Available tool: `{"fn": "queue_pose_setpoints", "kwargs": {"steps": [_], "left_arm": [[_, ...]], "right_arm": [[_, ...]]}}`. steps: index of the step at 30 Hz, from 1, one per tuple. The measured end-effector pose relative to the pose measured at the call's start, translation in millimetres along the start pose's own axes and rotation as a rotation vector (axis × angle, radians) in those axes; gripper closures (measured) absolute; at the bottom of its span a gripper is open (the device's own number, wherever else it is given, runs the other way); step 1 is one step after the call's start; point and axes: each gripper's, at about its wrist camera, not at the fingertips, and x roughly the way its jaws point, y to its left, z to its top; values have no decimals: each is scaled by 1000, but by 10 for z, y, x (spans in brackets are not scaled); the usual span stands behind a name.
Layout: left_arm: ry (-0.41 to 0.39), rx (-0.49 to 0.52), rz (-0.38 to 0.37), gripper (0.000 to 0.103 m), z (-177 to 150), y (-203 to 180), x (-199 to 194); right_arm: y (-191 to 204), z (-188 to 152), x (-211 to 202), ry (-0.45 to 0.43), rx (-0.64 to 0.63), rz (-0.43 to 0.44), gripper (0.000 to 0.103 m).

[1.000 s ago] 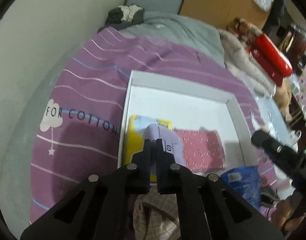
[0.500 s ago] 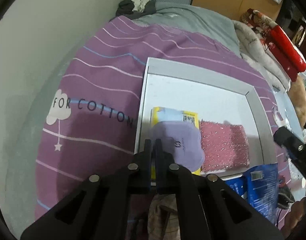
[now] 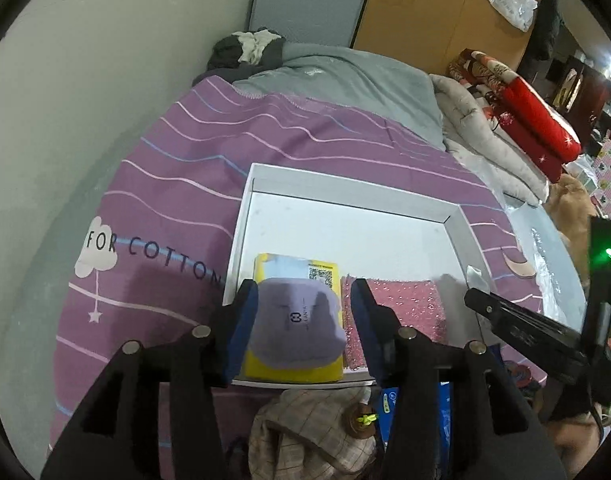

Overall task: Organize soft objects
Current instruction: 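Set the lavender pad on the yellow book with the left gripper while the right lowers the strip, then open the right gripper to release the white strip inside the box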

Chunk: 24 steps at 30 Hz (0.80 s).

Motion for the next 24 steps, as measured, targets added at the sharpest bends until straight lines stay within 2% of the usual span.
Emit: {"fn": "queue_pose_setpoints", "kwargs": {"steps": [2, 5, 8, 10, 11, 15, 20, 22, 24], "left_arm": [[0, 5, 14, 53, 6, -1, -3], [16, 6, 35, 53, 1, 16, 7], [67, 13, 59, 53, -17, 24, 78], [77, 7, 58, 53, -27, 26, 88], [75, 6, 58, 53, -27, 27, 78], [41, 35, 75, 53, -34, -9, -17], [40, 48, 41, 53, -45, -47, -70], [57, 28, 10, 53, -38, -40, -73], [72, -7, -14, 53, -33, -22, -85]], "right_arm": [[-18, 25, 160, 65, 4, -44, 83], [-16, -43, 303, 143, -3, 17, 82], [17, -61, 293, 149, -25, 33, 82], [7, -85, 284, 161, -1, 166, 82], [3, -90, 288, 164, 3, 203, 82], [7, -117, 266, 158, -16, 167, 82], [-89, -99, 62, 123, 29, 218, 81], [-130, -103, -99, 83, 39, 238, 76], [-108, -48, -211, 50, 45, 264, 59]]}}
